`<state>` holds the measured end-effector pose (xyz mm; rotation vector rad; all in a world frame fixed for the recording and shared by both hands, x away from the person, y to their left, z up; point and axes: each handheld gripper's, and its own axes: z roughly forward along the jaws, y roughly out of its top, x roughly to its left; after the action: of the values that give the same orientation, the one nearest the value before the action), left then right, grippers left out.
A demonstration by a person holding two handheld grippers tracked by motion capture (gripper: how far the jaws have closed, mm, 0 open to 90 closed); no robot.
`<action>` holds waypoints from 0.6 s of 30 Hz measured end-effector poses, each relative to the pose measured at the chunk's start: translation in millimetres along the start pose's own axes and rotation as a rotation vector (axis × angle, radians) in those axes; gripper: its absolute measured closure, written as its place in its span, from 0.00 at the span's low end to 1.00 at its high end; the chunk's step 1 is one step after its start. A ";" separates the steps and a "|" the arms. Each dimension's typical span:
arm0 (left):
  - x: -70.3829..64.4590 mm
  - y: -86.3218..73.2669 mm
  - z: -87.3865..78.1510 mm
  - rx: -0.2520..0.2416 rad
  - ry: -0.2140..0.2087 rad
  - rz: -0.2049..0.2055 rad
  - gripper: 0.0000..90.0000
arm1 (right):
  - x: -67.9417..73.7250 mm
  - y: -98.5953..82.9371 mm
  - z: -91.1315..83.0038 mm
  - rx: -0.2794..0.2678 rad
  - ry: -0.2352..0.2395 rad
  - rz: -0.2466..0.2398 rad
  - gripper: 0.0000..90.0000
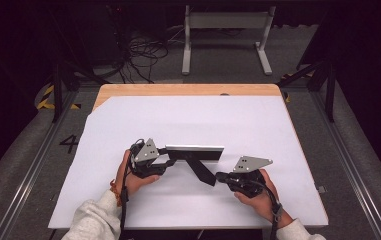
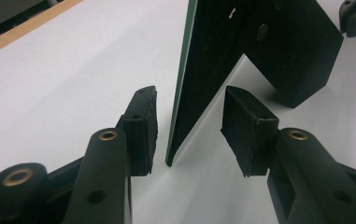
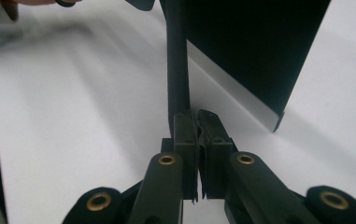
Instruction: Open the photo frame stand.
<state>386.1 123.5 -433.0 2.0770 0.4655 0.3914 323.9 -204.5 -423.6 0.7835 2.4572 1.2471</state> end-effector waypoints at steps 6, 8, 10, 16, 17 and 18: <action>-0.8 2.0 -3.0 -0.018 -0.002 -0.003 0.63 | 4.1 4.1 -4.1 -0.020 -0.044 -0.039 0.98; -1.0 2.4 -4.2 -0.025 -0.002 -0.009 0.64 | 2.2 5.0 -6.0 -0.030 -0.057 -0.032 0.98; -0.5 2.7 -5.3 -0.031 -0.001 -0.019 0.64 | -0.2 5.8 -8.6 -0.043 -0.071 -0.024 0.98; 1.9 3.5 -8.0 -0.051 -0.005 -0.027 0.66 | -8.7 6.7 -15.1 -0.084 -0.138 -0.009 0.99; 2.1 3.5 -8.2 -0.055 -0.005 -0.031 0.66 | -9.3 6.8 -15.6 -0.087 -0.143 -0.011 1.00; 2.3 3.5 -8.2 -0.059 -0.011 -0.036 0.66 | -9.7 7.0 -15.9 -0.090 -0.149 -0.014 1.00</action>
<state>385.1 128.9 -425.6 2.0099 0.4782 0.3683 326.7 -217.2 -408.5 0.8037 2.2683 1.2378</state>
